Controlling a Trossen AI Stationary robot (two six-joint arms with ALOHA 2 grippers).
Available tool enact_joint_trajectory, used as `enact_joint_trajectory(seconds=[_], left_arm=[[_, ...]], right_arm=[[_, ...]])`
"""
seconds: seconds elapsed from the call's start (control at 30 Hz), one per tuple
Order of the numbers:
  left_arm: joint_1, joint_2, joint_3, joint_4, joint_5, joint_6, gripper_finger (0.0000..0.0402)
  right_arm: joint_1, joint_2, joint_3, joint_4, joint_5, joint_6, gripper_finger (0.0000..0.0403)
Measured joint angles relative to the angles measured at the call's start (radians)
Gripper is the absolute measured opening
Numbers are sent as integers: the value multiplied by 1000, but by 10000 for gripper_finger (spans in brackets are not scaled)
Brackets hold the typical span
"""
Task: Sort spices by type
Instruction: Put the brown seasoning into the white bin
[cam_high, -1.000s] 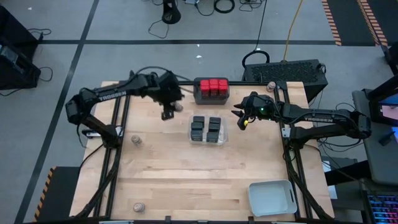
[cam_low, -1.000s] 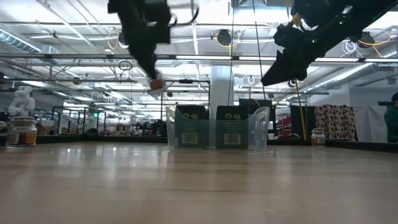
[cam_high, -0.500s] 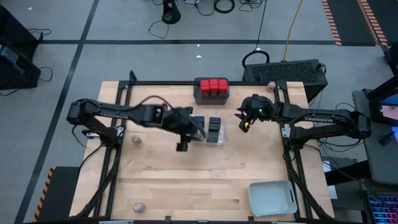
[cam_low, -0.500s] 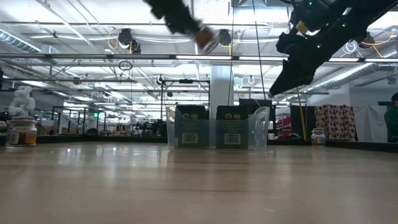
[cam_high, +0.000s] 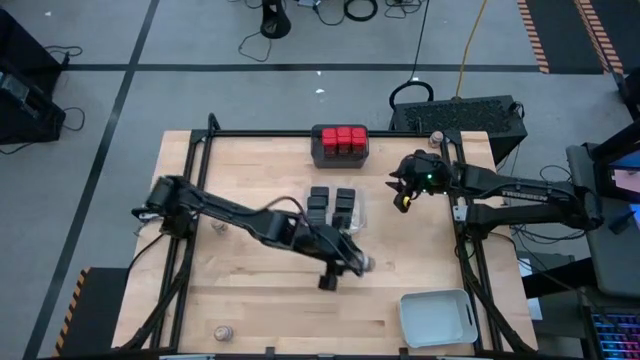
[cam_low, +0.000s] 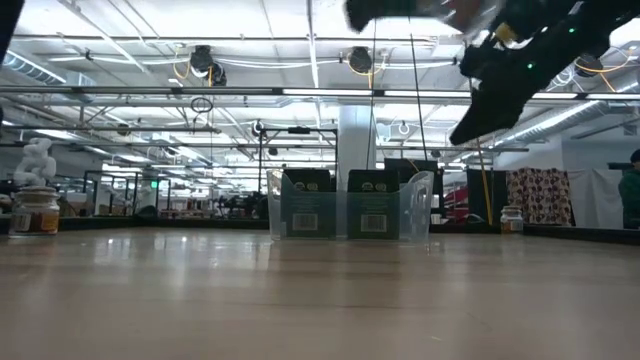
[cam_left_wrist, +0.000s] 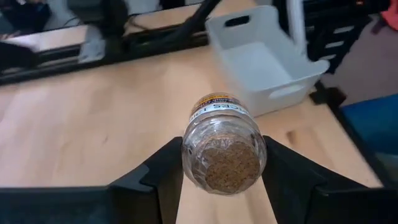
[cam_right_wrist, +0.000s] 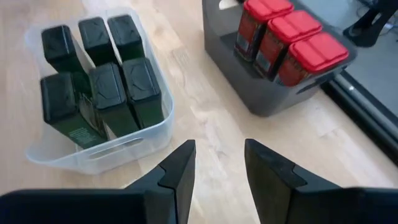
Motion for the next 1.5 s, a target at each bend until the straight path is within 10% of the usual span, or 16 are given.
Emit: enact_joint_trajectory(seconds=[0.8,1.5], left_arm=[[-94,554,759,-19,7,96,184],[-40,700,790,9,92,113,184]], right_arm=[[-45,-221,0,-181,0,7,121],[-45,-241,0,-179,8,-1,121]])
